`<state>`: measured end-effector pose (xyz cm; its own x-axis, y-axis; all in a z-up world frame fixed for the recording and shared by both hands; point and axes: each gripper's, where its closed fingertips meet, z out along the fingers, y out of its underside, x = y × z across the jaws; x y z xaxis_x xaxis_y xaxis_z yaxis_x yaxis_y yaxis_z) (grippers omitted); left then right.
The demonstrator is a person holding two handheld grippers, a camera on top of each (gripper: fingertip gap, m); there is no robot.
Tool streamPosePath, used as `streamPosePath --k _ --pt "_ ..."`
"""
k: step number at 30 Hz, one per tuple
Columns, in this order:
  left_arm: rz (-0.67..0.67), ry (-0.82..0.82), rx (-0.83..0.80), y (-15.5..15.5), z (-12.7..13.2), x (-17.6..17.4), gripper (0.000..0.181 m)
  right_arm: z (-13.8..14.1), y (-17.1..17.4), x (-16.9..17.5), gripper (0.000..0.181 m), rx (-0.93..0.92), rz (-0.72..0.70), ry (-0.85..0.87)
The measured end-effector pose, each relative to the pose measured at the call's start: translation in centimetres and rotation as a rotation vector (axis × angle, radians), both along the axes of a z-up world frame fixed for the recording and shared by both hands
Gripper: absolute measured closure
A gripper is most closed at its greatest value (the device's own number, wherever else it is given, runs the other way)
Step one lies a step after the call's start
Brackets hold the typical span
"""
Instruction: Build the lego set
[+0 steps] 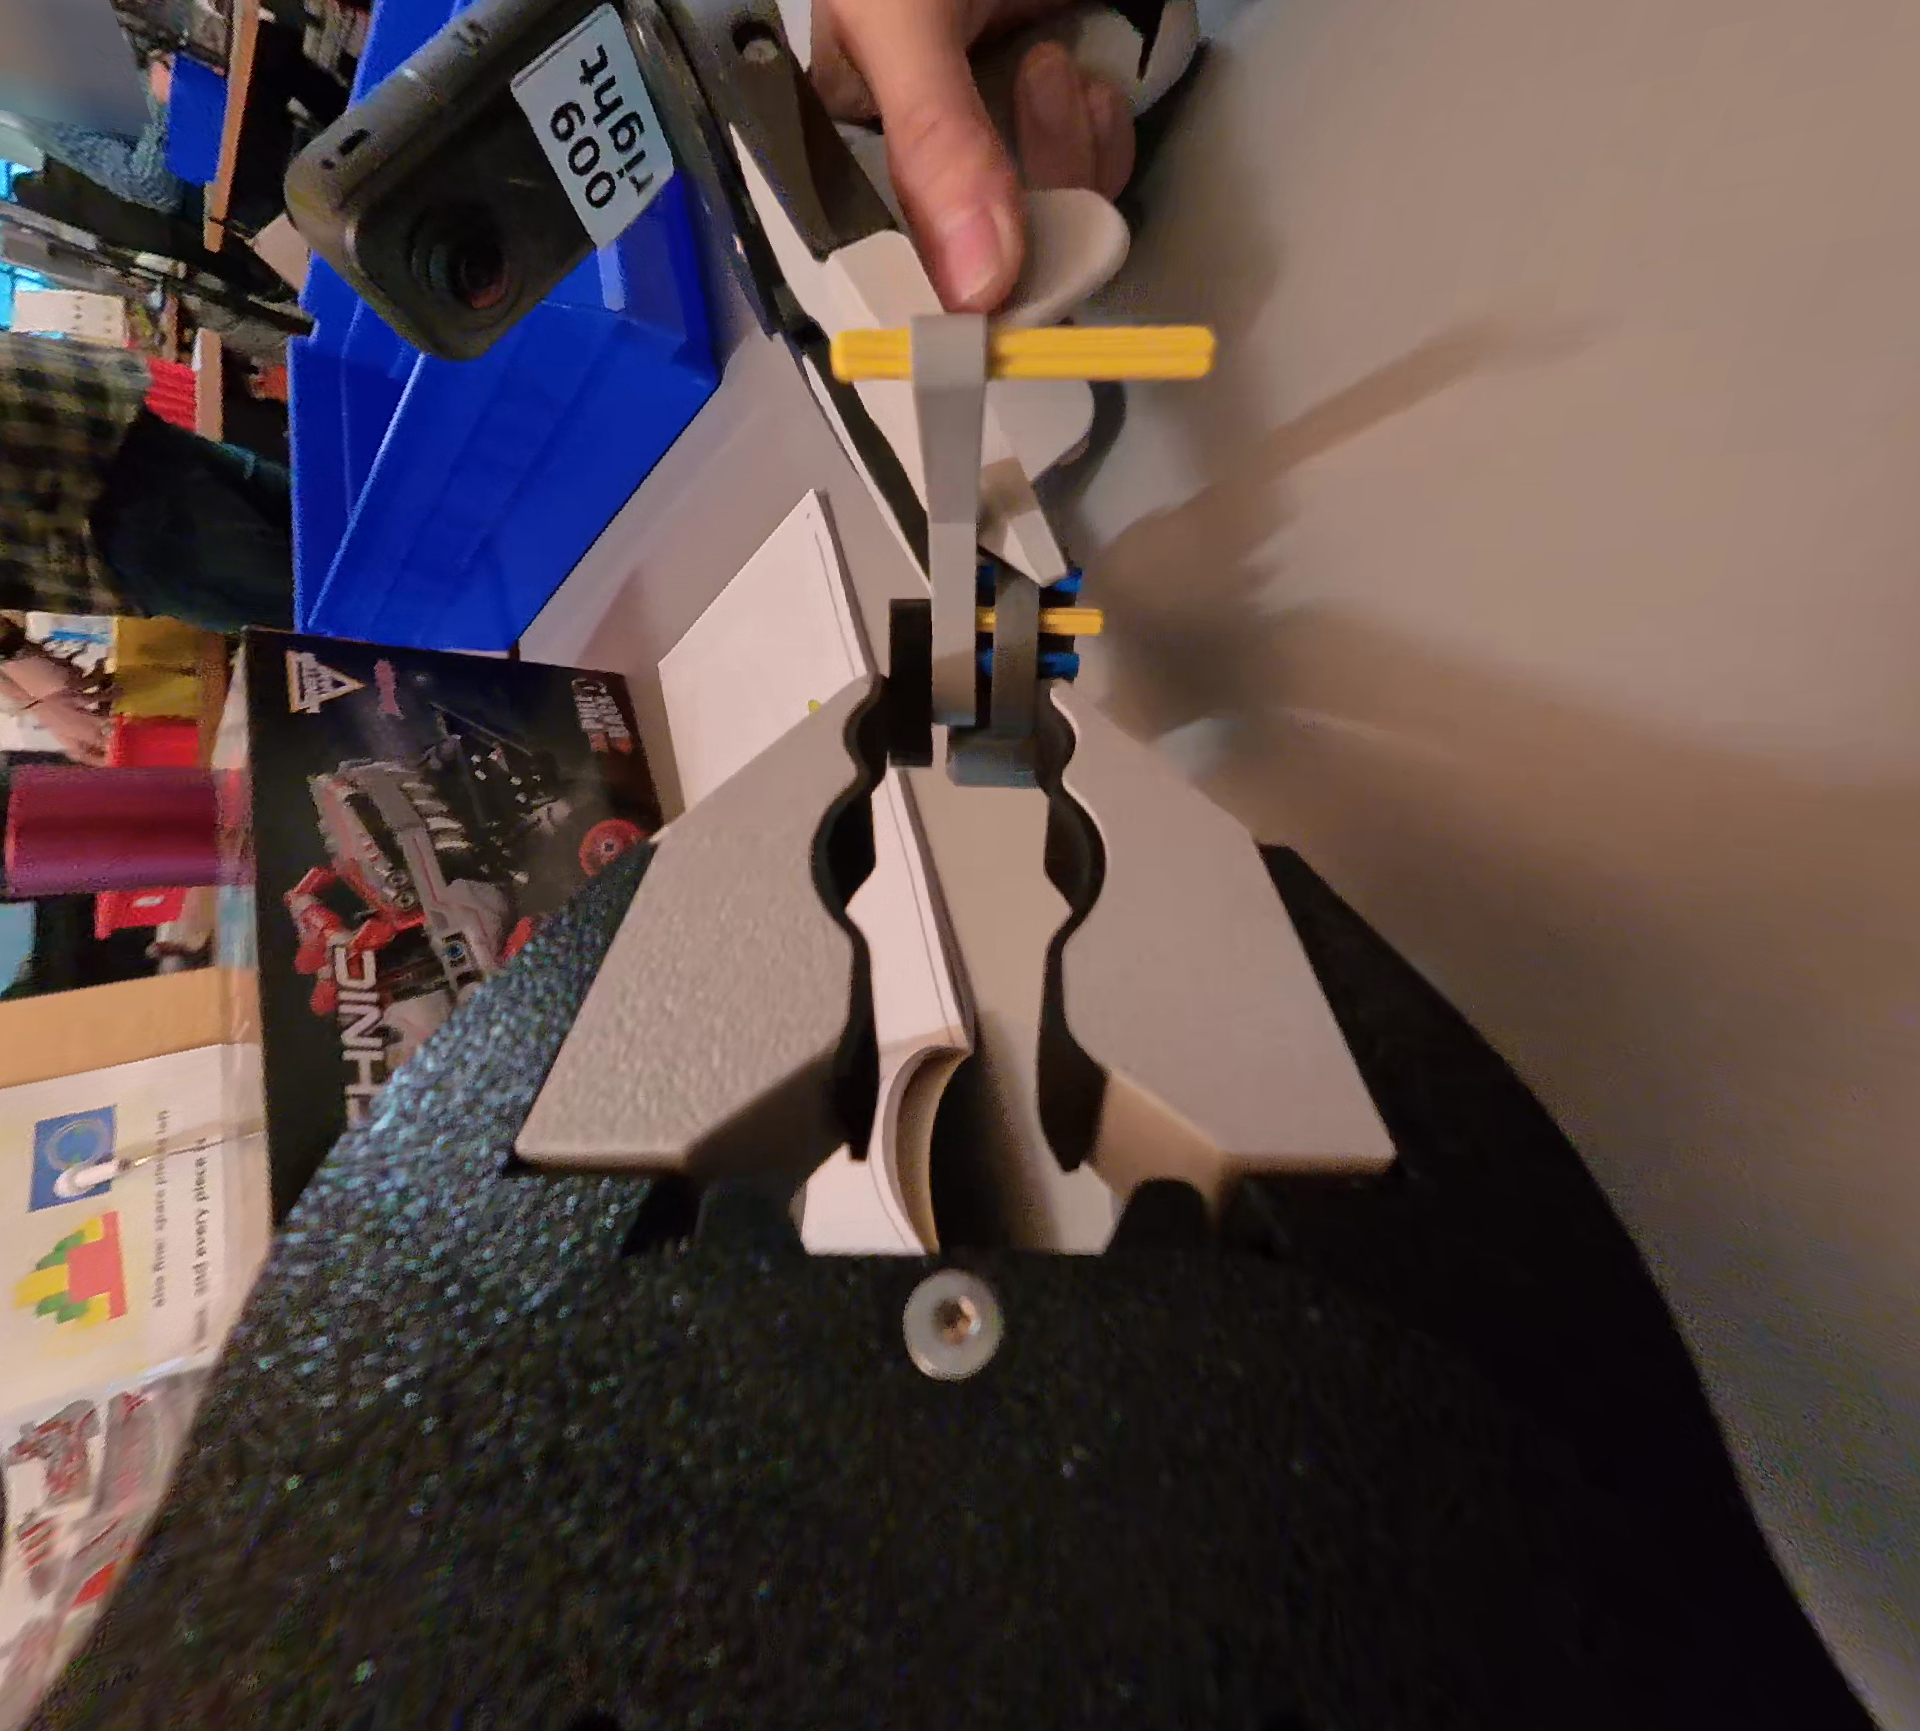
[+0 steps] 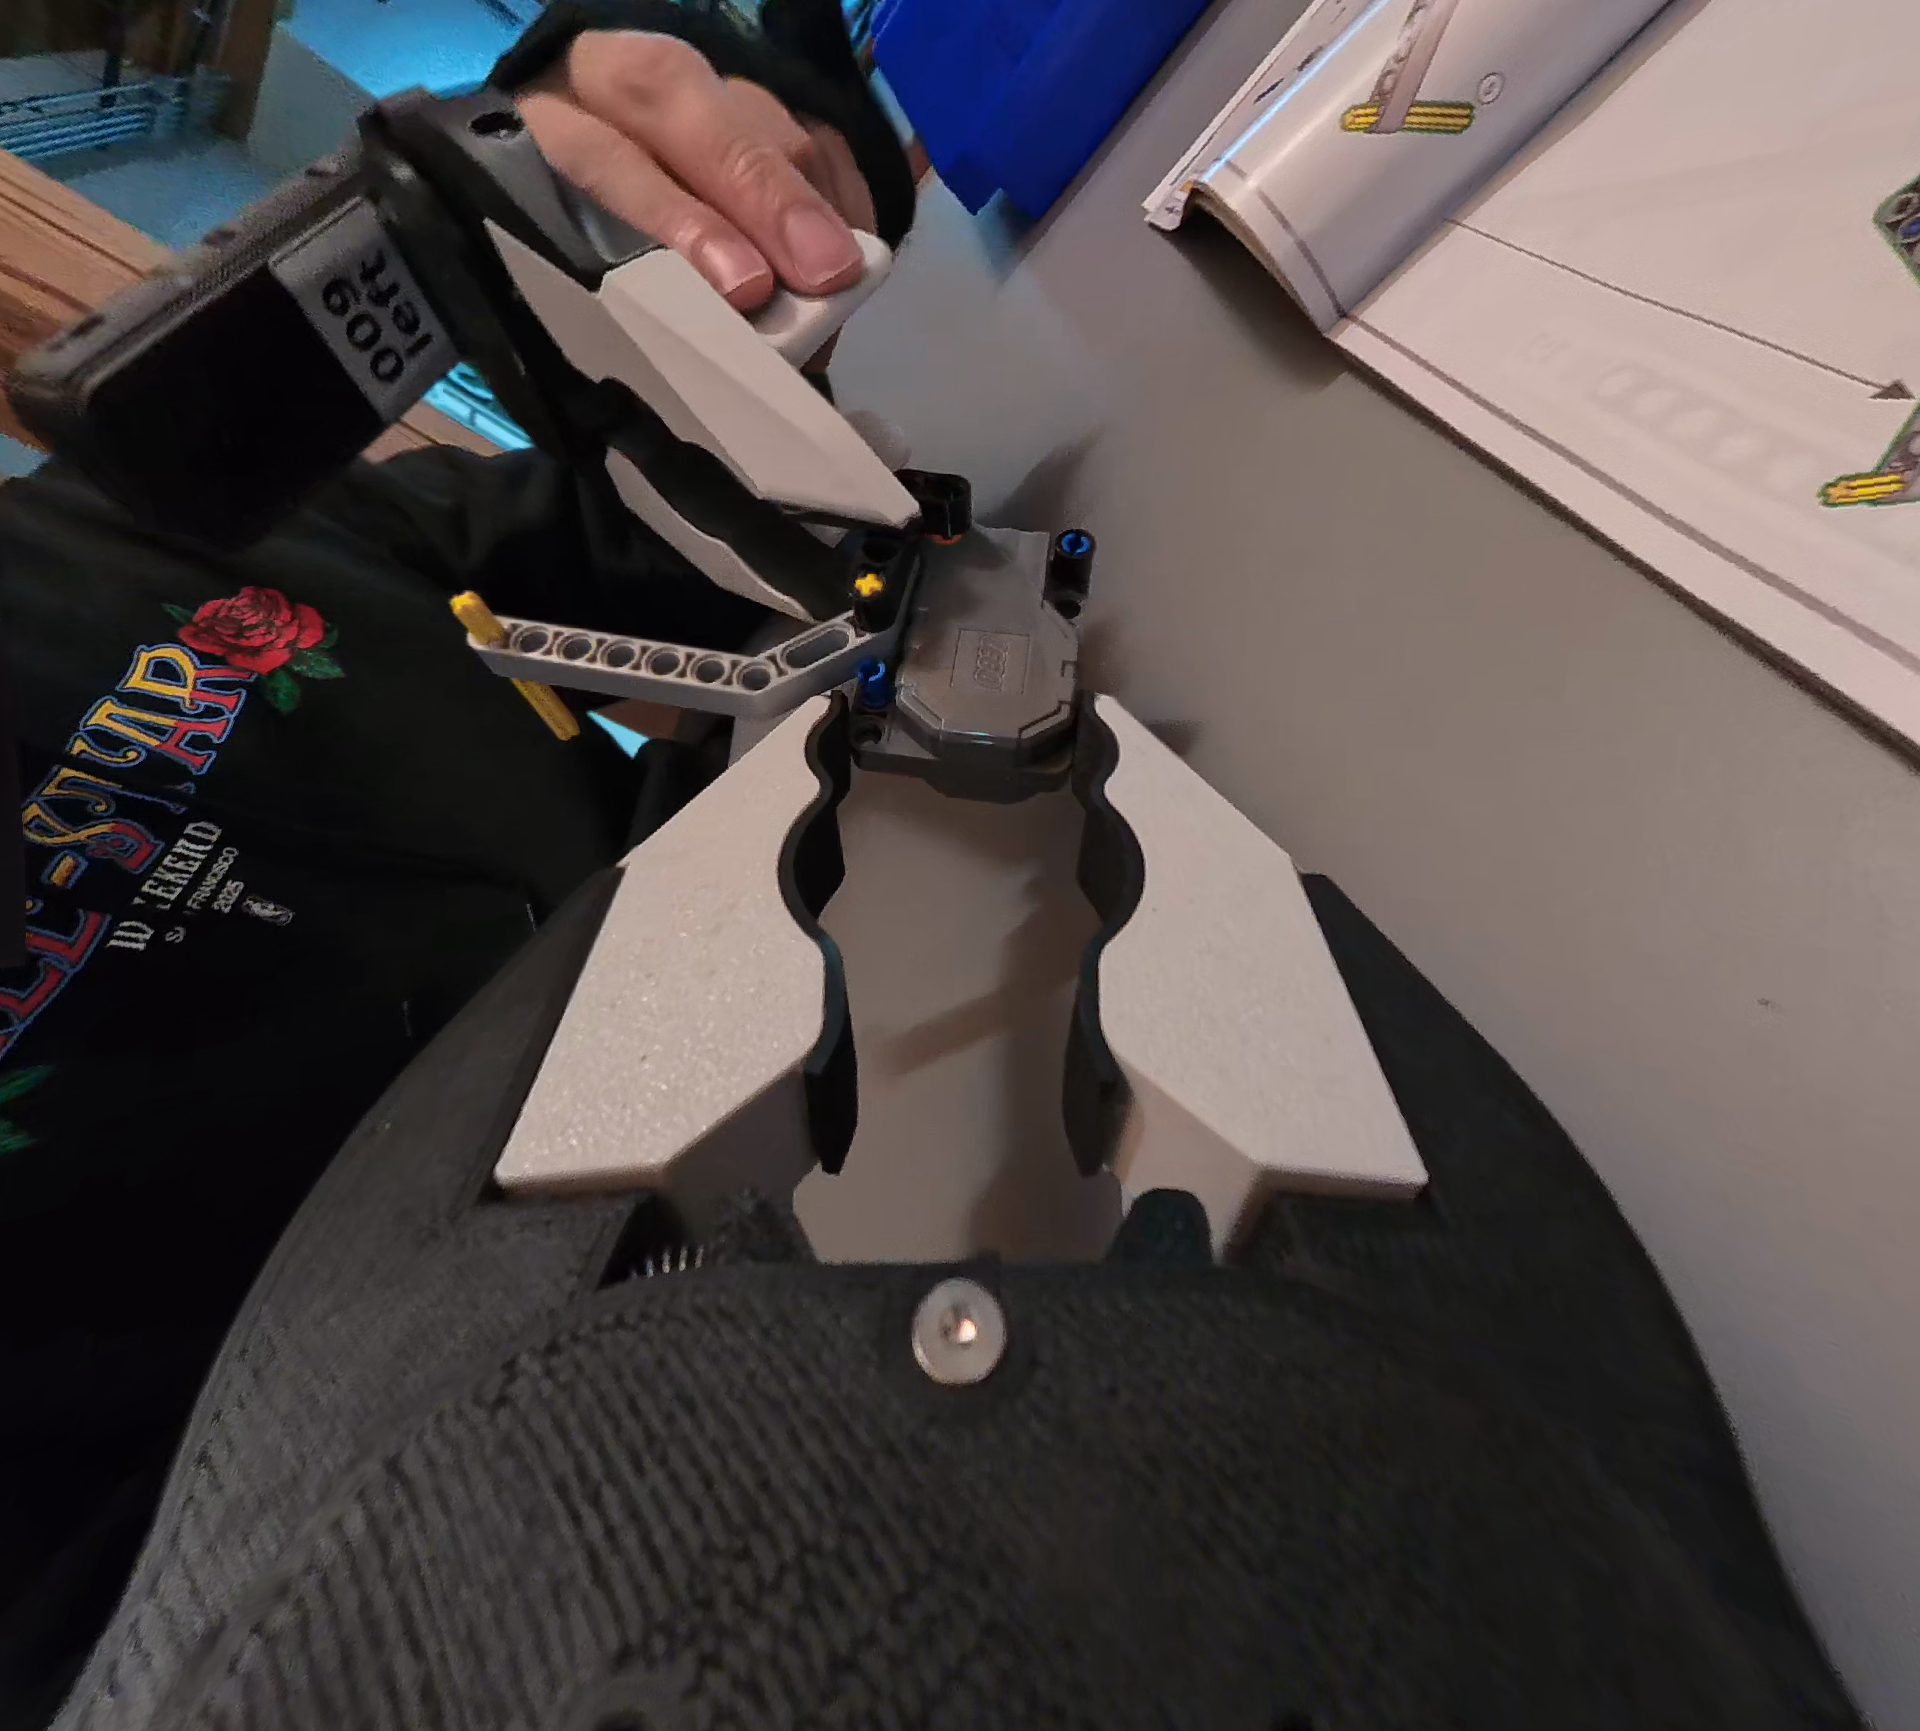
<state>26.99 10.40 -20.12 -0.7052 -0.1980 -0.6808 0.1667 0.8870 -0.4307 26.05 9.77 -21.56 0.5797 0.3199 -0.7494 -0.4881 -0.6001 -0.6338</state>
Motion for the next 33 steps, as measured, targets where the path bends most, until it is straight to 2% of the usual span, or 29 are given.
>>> streamPosePath --k 6,14,20,21,23,25,28,31,33 --pt "0.054 -0.057 0.055 0.1 -0.2 0.4 0.157 -0.1 0.1 0.5 0.14 -0.011 -0.029 -0.001" --pt "0.041 0.004 0.098 0.3 -0.9 0.0 0.159 -0.9 0.1 -0.1 0.14 -0.056 0.004 -0.024" --pt "0.076 0.104 -0.04 0.6 -0.6 0.1 0.158 -0.1 0.2 0.3 0.139 -0.002 -0.024 -0.021" --pt "0.095 0.149 -0.065 1.0 -0.7 0.0 0.158 0.3 0.2 0.5 0.133 0.024 -0.036 -0.039" --pt "0.14 0.179 -0.097 2.4 -0.4 0.3 0.158 1.3 0.2 1.1 0.124 0.124 -0.075 -0.187" --pt "0.148 0.207 -0.103 3.7 -0.3 0.2 0.158 2.4 0.6 2.1 0.114 0.241 -0.157 -0.498" --pt "0.143 0.252 -0.131 4.3 0.0 -0.3 0.158 3.9 1.6 1.2 0.114 0.352 -0.164 -0.861" --pt "0.142 0.252 -0.139 4.4 0.5 -0.4 0.158 3.7 2.9 0.1 0.116 0.396 -0.135 -1.098" --pt "0.129 0.273 -0.152 4.3 0.6 -0.7 0.158 3.4 3.5 0.1 0.122 0.386 -0.138 -1.18"
